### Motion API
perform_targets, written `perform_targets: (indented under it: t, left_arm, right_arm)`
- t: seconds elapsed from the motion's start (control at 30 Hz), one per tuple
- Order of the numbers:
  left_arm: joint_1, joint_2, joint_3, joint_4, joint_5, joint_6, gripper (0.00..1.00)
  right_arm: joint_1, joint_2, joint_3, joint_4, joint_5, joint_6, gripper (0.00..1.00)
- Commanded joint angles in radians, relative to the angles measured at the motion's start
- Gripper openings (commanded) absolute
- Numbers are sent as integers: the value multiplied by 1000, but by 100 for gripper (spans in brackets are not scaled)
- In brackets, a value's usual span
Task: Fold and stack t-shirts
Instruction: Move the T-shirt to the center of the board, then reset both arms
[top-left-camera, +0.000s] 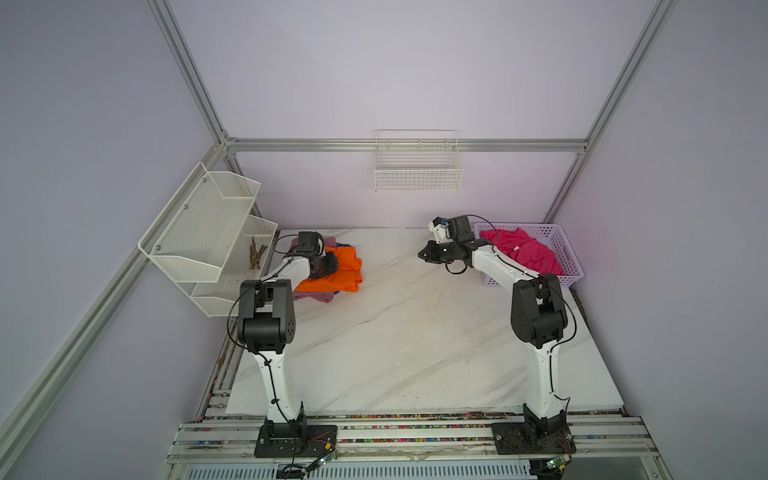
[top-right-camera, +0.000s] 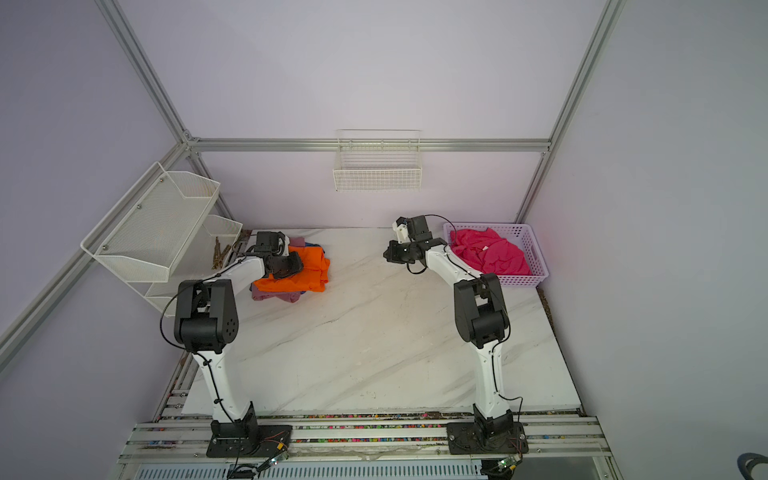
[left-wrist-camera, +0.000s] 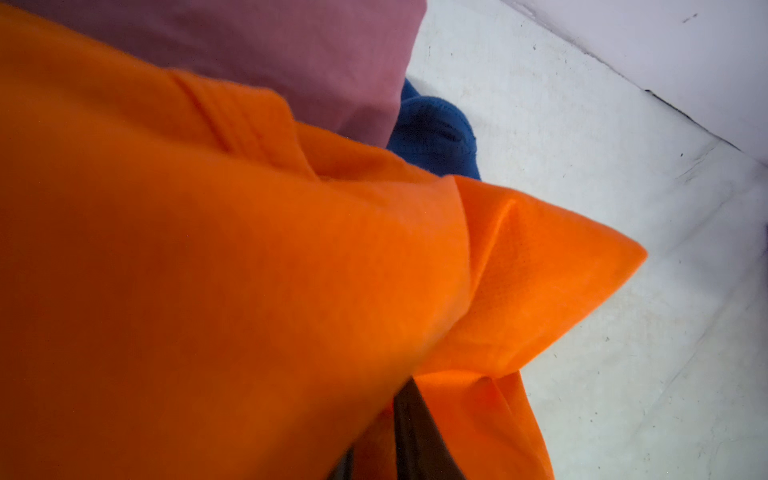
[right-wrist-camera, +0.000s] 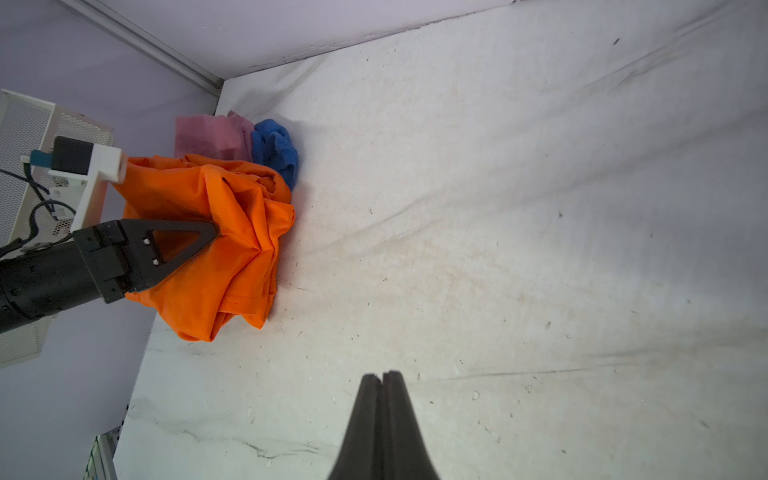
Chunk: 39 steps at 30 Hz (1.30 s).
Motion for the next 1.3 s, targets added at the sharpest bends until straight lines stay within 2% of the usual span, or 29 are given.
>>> perform_targets:
  t: [0.0,0.17,0.27,0.33,0.4,0.47,0.53,0.6,0.7,0.77,0.8,0.9,1.03,1.07,1.17,1.27]
  left_arm:
    - [12,-103,10,-17,-31,18,29]
    - [-18,-219,29,-19,-76,44,35]
    - [-53,-303,17,-8,-170,99,35]
    - [-74,-373,-39,33,-233,132,35]
    - [-97,-464,-149,139,-308,186,34]
    - [-113,-550,-293,285,-364,248,34]
    - [-113,-630,-448,447,-372,286,33]
    - [-114,-713,-600,600,-341,335,33]
    - [-116,-778,-793,805,-326,374,34]
    - [-116,-793,-861,844,-360,378,36]
    - [-116,-802,-882,841,-363,387,41]
    - [-117,-829,-921,818,-350,419,44]
    - [-116,-838,-999,892,-394,435,58]
    - [-117,-833,-1020,913,-411,426,62]
    - [-116,-820,-1074,960,-411,423,68]
    - [-116,-803,-1135,1084,-397,461,72]
  right_arm:
    - [-5,-95,10,9,71,-52,0]
    - [-3,-173,4,-31,178,-122,0]
    - [-3,-242,-37,-28,283,-181,0]
    - [-2,-307,-108,10,385,-210,9]
    - [-3,-393,-207,81,459,-234,11]
    - [-3,-487,-330,192,540,-243,22]
    - [-5,-586,-500,368,653,-257,24]
    - [-5,-697,-698,557,748,-287,38]
    - [-6,-805,-967,849,744,-395,41]
    - [-8,-838,-1077,928,774,-422,58]
    - [-12,-848,-1116,928,797,-426,61]
    - [-23,-891,-1217,946,838,-441,63]
    - [-95,-916,-1402,1199,789,-372,64]
    - [-109,-903,-1438,1242,794,-349,69]
    - [-126,-846,-1493,1342,819,-338,70]
    - [-130,-787,-1496,1403,836,-357,70]
